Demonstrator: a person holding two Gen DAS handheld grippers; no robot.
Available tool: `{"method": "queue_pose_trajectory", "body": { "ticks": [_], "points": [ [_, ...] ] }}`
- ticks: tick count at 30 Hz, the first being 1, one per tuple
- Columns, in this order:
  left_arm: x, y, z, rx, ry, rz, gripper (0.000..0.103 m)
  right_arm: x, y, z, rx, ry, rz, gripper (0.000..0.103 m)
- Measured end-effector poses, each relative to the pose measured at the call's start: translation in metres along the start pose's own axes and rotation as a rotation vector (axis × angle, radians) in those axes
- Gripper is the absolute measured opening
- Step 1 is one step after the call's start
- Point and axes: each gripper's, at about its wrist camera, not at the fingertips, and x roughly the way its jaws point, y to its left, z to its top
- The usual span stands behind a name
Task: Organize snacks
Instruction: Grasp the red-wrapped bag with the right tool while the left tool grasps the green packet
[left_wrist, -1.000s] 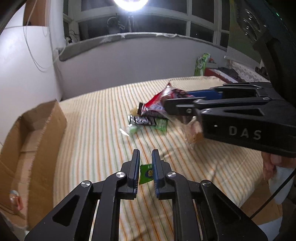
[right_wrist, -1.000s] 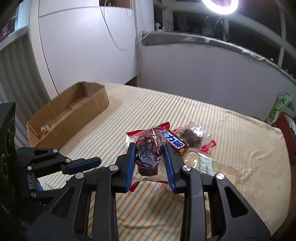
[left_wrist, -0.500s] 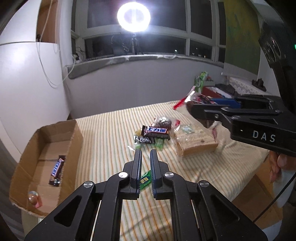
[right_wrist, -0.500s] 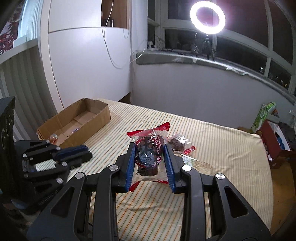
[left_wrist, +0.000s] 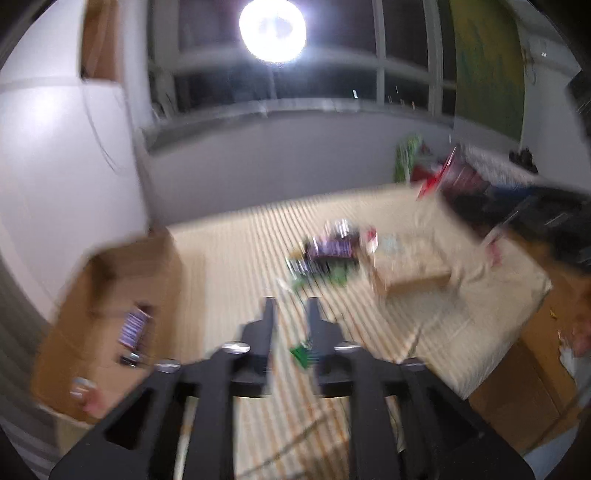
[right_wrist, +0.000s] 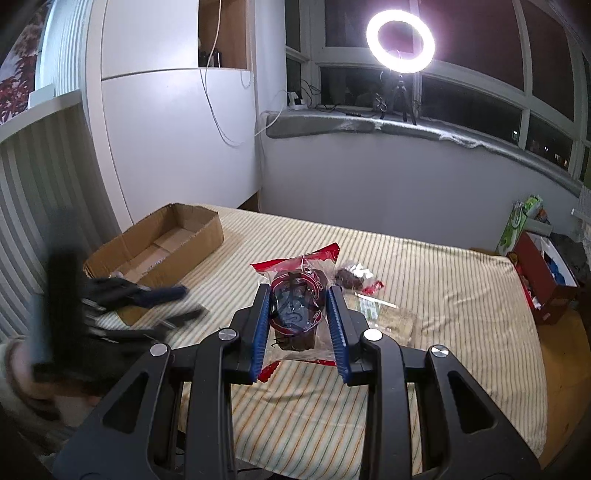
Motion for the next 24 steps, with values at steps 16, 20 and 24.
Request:
{"method": "queue_pose_trajectory", "body": {
  "ticks": [16,20,24],
  "points": [
    [0.082,-0.015,-0.022,0.016,0.138,-0.034,0.035,0.016,-0.016,-0.004,0.031,0.008,0.003,0.031],
    [0.078,-0.01,-0.019,-0.002,0.129,-0.052,0.026,0.014,-0.015,-0.004,0.026,0.005,0.003,0.031],
    [0.07,-0.007,-0.016,-0.005,0.11,-0.051,0.026,0.012,-0.016,-0.003,0.026,0.0,0.0,0.031]
  ]
}}
